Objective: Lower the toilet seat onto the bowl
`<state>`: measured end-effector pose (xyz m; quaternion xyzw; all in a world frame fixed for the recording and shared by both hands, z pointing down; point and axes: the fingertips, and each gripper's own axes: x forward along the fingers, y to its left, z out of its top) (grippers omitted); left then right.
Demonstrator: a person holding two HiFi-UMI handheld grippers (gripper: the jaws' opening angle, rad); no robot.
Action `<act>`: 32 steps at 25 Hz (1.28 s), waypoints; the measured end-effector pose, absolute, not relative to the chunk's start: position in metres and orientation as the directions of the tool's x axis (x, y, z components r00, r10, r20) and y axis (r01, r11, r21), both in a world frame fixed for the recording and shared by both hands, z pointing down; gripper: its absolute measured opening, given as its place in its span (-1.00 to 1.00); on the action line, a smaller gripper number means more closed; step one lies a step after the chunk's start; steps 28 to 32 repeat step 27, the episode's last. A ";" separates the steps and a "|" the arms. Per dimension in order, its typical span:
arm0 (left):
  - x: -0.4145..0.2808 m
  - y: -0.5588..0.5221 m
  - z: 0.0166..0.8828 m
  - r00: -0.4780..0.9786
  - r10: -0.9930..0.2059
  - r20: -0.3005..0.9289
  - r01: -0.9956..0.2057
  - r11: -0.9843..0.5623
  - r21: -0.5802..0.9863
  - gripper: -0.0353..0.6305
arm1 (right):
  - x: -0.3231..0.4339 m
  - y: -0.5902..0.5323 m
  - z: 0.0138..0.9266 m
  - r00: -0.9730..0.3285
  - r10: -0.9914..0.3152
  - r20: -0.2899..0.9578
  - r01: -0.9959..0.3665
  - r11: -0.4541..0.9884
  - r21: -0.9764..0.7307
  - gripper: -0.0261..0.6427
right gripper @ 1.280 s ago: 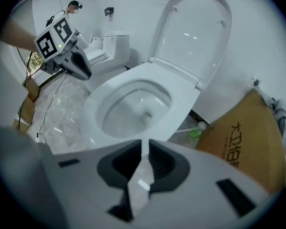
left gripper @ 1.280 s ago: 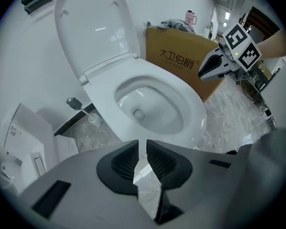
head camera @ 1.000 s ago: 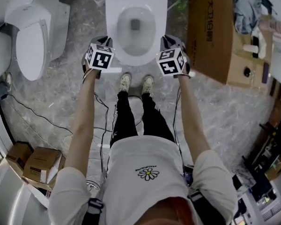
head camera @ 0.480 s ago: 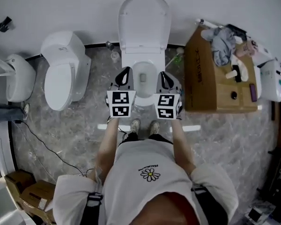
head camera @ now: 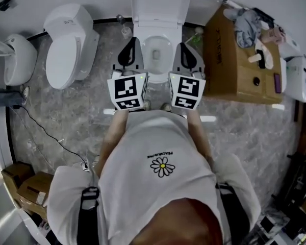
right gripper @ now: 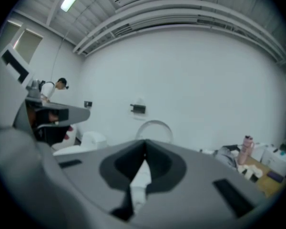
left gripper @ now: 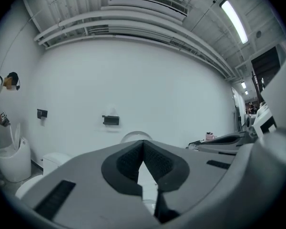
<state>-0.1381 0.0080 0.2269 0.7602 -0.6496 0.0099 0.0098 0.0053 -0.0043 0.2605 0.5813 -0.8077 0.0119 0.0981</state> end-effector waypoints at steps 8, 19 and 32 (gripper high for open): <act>-0.133 0.017 0.233 0.153 -0.987 0.042 -0.988 -0.154 -0.023 -0.83 | 0.002 0.007 0.270 -0.330 -0.924 0.193 -0.930 0.354 0.101 -0.83; -0.143 0.019 0.242 0.132 -0.990 0.057 -0.991 -0.131 0.005 -0.83 | -0.004 0.008 0.277 -0.345 -0.914 0.214 -0.921 0.373 0.111 -0.83; -0.135 0.022 0.243 0.142 -0.988 0.054 -0.990 -0.142 0.004 -0.83 | 0.003 0.011 0.278 -0.337 -0.915 0.221 -0.922 0.368 0.118 -0.83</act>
